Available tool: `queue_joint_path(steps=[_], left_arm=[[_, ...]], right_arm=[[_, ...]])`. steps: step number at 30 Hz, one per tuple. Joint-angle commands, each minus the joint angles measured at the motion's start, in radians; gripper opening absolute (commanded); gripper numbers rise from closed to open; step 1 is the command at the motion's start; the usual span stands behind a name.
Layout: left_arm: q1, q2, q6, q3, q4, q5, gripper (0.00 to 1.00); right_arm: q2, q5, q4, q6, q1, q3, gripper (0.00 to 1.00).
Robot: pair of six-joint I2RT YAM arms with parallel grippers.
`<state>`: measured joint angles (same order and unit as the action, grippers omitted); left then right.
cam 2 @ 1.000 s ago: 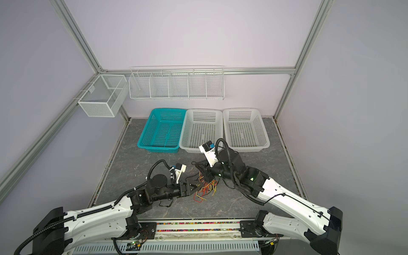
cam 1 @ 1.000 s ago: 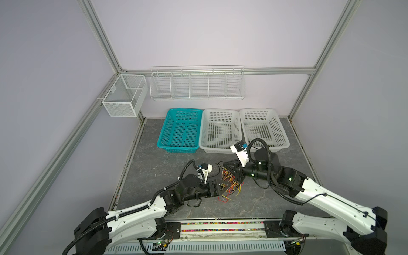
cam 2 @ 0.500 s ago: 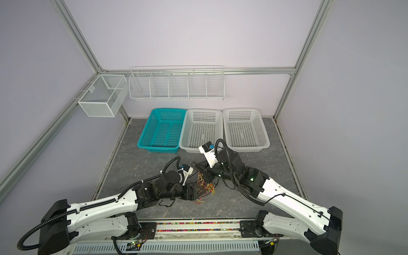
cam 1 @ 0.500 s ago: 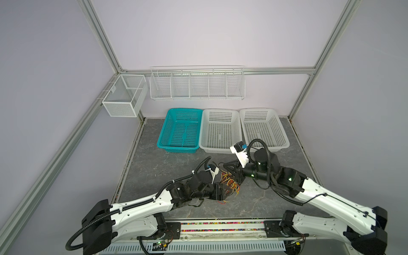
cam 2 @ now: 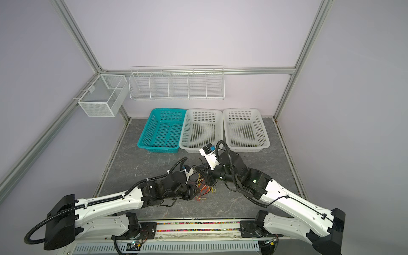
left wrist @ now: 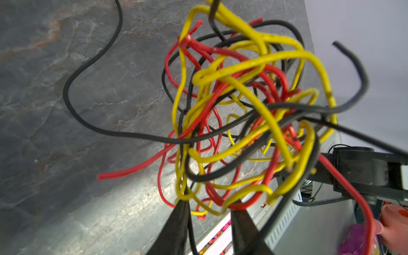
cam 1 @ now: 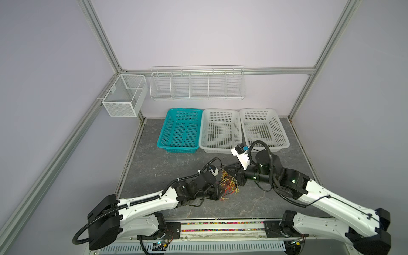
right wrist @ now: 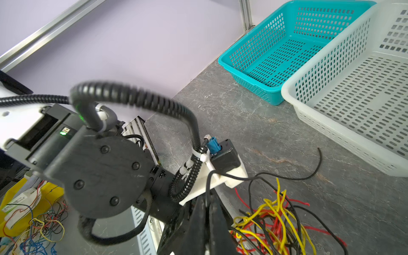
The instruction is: Untangle the cables
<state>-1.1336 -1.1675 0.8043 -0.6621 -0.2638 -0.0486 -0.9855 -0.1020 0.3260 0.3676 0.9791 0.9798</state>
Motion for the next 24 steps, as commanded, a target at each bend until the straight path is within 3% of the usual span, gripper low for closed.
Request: queue_joint_path(steps=[1,7,12,24], left_arm=[[-0.005,0.026,-0.005,-0.013,-0.008,0.054,0.26],[-0.003,0.052,-0.009,0.016,0.017,0.078,0.13],[-0.002,0.081,0.004,0.067,0.009,0.118,0.00],[0.087,0.167,0.075,0.230,-0.079,0.100,0.00]], right_arm=[[0.048,-0.015,-0.021,0.026,0.007,0.001,0.07],[0.080,-0.005,0.001,0.036,0.008,-0.006,0.07],[0.123,0.071,0.091,-0.001,0.008,0.054,0.07],[0.153,0.272,0.338,-0.074,-0.027,0.293,0.07]])
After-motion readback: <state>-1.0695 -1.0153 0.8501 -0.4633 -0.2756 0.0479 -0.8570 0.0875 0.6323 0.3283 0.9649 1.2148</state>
